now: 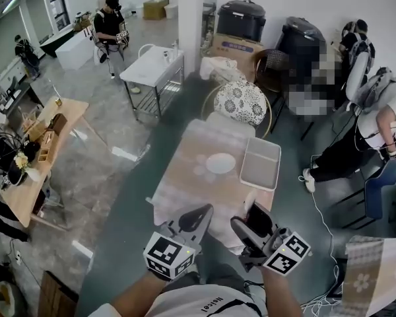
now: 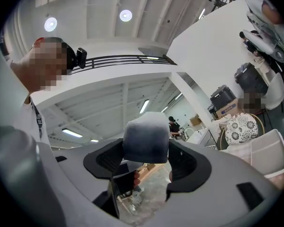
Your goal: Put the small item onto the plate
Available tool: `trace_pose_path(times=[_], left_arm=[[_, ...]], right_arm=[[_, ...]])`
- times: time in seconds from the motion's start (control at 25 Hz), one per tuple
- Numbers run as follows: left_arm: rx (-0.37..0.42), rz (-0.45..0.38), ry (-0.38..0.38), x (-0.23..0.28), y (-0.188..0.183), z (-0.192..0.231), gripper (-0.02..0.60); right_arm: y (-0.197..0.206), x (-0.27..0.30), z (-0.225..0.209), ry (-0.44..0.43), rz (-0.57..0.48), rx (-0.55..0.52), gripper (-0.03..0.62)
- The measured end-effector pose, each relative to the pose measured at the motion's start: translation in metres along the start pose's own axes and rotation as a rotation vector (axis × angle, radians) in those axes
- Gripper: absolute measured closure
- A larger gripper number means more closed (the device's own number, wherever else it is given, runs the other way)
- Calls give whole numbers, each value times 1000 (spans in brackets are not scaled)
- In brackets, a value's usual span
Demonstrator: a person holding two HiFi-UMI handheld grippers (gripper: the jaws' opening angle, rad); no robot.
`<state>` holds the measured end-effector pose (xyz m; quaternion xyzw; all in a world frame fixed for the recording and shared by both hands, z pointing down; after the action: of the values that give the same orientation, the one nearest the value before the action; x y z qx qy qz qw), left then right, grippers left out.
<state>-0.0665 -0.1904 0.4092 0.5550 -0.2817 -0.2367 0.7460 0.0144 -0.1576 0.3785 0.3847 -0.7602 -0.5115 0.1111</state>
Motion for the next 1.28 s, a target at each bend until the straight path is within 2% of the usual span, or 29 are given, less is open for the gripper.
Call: trace_pose_path(times=[0.28,0.52,0.76,1.0,1.28], left_arm=[[-1,-7,36,29,1,25,577],[12,1,36,69,8,42,577],[35,20,28,117,23,69,577],[20,45,16,170,42,92,577],[7,72,14,230,67,110,577]], right_arm=[[5,23,-27,47,27,-20,284],[11,39,-71,70,59,-20,284],[22,53,-134,105,100,-33,284],[40,58,-205,155,157,-23,284],[82,58,-284,203,264,-3,284]])
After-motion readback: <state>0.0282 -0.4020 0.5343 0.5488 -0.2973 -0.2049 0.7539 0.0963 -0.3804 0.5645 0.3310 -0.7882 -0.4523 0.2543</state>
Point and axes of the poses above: the fingertips, and each gripper's own axes: x forward along the fingers, z to its left, y out of its underside, the point moved 1 cm from there along -x, backward along the fingers, and after that the axes turned 14 degrees about -y, right-handed, at the moved point
